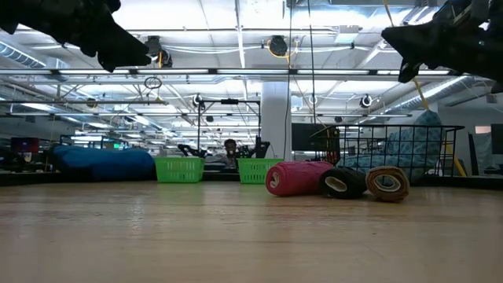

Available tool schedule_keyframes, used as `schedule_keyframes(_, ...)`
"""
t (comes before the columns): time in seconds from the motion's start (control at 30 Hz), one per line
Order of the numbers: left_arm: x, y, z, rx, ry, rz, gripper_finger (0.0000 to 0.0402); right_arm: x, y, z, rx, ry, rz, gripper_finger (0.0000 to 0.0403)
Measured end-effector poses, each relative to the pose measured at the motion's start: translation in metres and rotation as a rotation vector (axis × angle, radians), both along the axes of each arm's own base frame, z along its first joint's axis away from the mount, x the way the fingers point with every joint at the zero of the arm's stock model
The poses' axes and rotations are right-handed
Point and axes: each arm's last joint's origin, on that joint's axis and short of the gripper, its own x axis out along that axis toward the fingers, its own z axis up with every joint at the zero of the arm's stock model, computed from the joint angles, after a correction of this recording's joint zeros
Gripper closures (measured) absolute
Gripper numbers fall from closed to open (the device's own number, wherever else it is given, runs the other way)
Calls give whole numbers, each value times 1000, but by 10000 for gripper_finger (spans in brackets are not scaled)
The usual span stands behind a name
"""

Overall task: Pick & place medical supplies in basket/bin
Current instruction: Put the brown bandage into the right green bin

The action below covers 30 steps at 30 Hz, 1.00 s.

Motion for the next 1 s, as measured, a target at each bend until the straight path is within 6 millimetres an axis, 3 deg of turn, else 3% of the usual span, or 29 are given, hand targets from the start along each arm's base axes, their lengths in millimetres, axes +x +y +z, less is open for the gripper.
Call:
schedule_keyframes(0.23, 7, 0, -4, -1, 11, 0, 192, 0, 0, 2, -6, -21, 0, 401)
schedule_keyframes(0.47, 14, 0, -11, 3, 60, -1, 192, -6, 14, 27, 10, -295, 176, 401)
schedule_keyframes(0.57, 16, 0, -12, 2, 71, -1, 192, -3, 21, 30, -44, -321, 238, 395)
schedule_keyframes(0.7, 17, 0, -10, 1, 51, 0, 192, 15, 28, 22, -50, -183, 274, 348)
schedule_keyframes(0.87, 18, 0, -8, 2, 22, 0, 192, 42, 33, 36, -25, -28, 290, 248)
schedule_keyframes(1.0, 18, 0, -8, 2, 22, 0, 192, 69, 33, 31, 17, 253, 298, 181)
